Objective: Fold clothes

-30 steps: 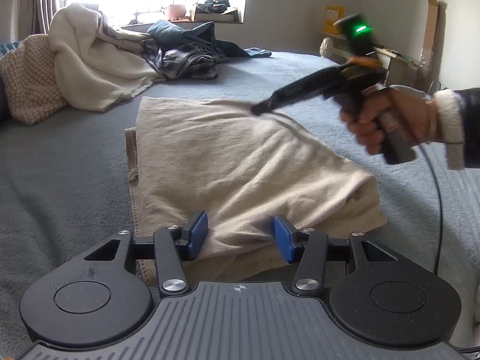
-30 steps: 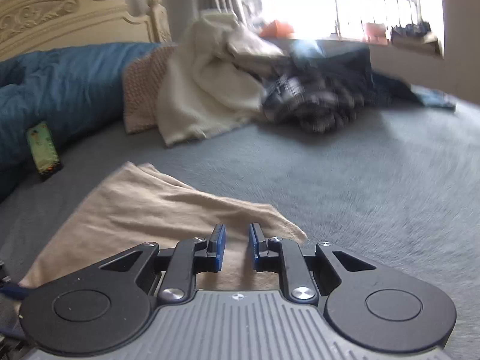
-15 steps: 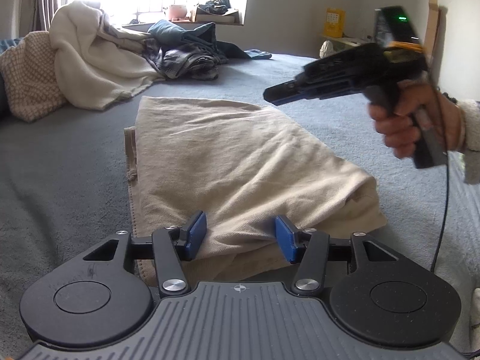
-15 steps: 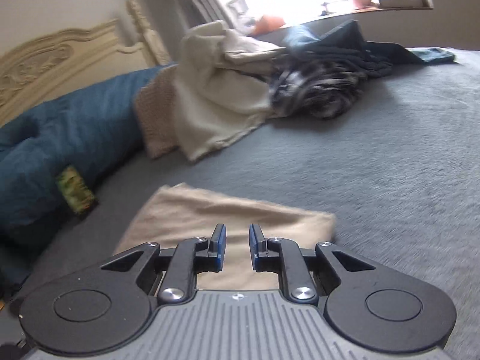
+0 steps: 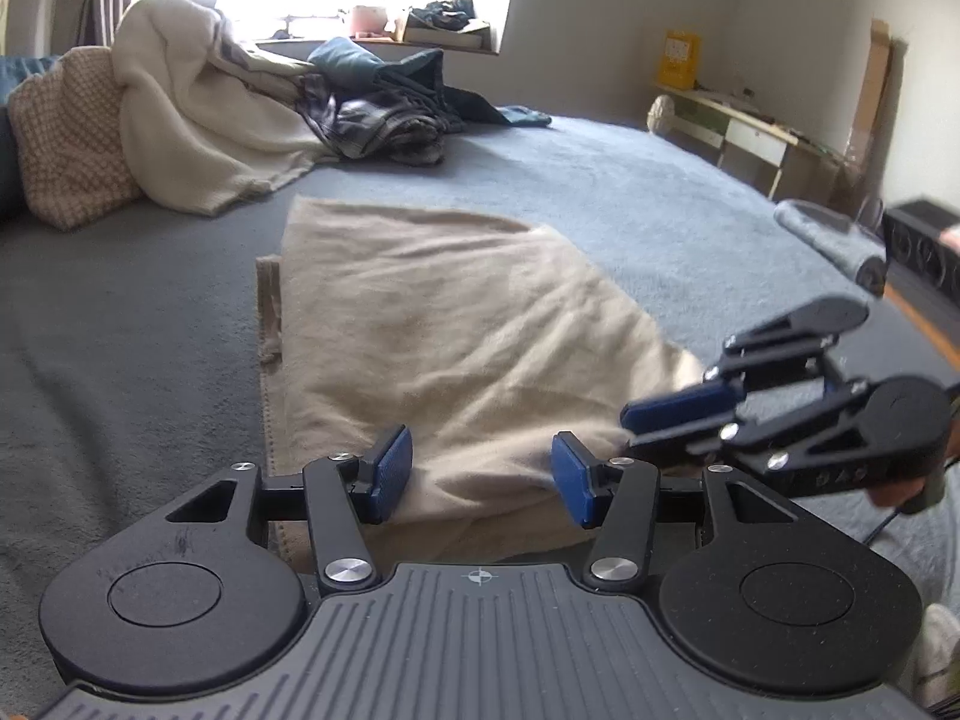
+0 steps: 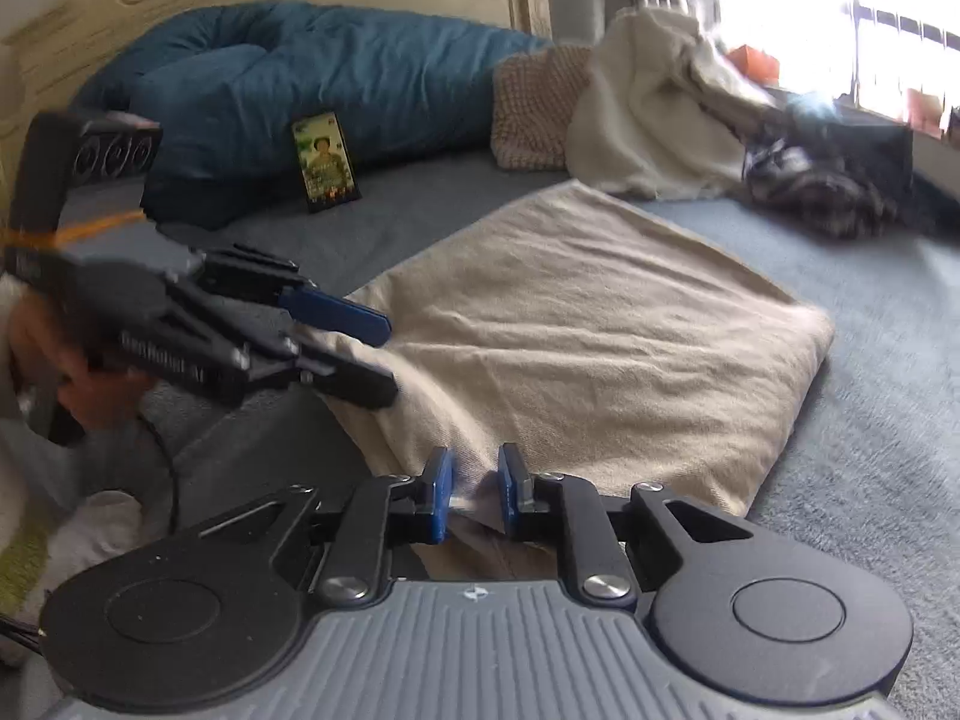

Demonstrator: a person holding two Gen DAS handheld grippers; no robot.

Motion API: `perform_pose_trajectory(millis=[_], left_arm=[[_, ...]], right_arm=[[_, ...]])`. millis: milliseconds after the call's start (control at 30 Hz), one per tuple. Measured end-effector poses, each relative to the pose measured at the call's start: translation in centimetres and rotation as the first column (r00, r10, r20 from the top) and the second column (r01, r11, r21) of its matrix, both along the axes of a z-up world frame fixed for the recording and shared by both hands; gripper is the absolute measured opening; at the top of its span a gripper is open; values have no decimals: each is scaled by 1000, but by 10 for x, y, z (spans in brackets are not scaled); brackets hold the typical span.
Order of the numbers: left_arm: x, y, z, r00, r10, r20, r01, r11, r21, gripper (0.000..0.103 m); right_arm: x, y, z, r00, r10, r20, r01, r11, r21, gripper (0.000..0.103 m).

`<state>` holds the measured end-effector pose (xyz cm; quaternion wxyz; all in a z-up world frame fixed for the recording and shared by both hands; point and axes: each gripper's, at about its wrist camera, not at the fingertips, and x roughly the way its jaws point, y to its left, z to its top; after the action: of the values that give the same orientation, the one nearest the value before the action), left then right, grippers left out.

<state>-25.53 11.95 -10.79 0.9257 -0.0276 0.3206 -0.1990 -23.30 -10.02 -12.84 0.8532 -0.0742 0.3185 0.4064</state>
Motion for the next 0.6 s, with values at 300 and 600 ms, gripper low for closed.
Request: perform_pose_trajectory(millis=[300,600], left_arm=[[14,53,-6,970,147,-195,-177,973,-151,52],[21,42,-3,978,122,-171,-153,971,-185,49]], right_arm=[[1,-2,1,999,-30,-21,30,999,19,18],[0,-2,0,999,-41,-24,41,999,13,18]])
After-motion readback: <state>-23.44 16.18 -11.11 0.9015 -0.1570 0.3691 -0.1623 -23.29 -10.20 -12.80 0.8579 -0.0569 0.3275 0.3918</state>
